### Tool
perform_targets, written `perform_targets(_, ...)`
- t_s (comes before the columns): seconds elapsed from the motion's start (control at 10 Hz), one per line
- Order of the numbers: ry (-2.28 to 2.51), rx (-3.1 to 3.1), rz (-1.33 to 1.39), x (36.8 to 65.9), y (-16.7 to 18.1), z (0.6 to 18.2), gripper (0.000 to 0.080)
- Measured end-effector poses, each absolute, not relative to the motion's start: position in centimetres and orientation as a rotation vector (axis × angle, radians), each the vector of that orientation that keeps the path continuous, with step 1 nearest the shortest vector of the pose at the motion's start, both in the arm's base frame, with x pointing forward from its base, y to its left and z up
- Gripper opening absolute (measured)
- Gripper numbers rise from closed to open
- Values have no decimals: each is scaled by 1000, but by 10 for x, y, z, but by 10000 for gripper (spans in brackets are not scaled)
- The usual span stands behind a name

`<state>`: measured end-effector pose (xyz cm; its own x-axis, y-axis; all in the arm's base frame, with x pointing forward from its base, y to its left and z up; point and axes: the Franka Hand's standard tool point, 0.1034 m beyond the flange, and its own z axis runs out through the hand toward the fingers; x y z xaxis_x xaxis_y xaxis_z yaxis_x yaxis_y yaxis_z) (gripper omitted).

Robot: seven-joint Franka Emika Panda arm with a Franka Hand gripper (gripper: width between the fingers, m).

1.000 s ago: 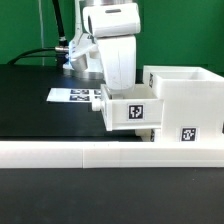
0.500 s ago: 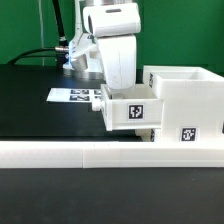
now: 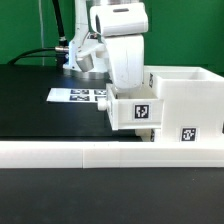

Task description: Assemble drawer

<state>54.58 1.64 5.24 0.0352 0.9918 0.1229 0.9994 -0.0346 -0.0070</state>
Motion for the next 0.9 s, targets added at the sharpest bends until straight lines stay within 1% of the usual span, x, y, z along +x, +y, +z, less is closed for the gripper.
perform_targets(0.4,-2088,-2215,-126,545,16,52,41)
perform_targets(0.5,-2087,-2215,-125,545,16,52,112)
perform_targets(0.6,-2087,-2214,-125,545,16,52,112)
perform_targets(0.8,-2086,-2217,-127,546,18,53,481)
perform_targets(0.9,-2087,-2216,-128,546,18,53,481)
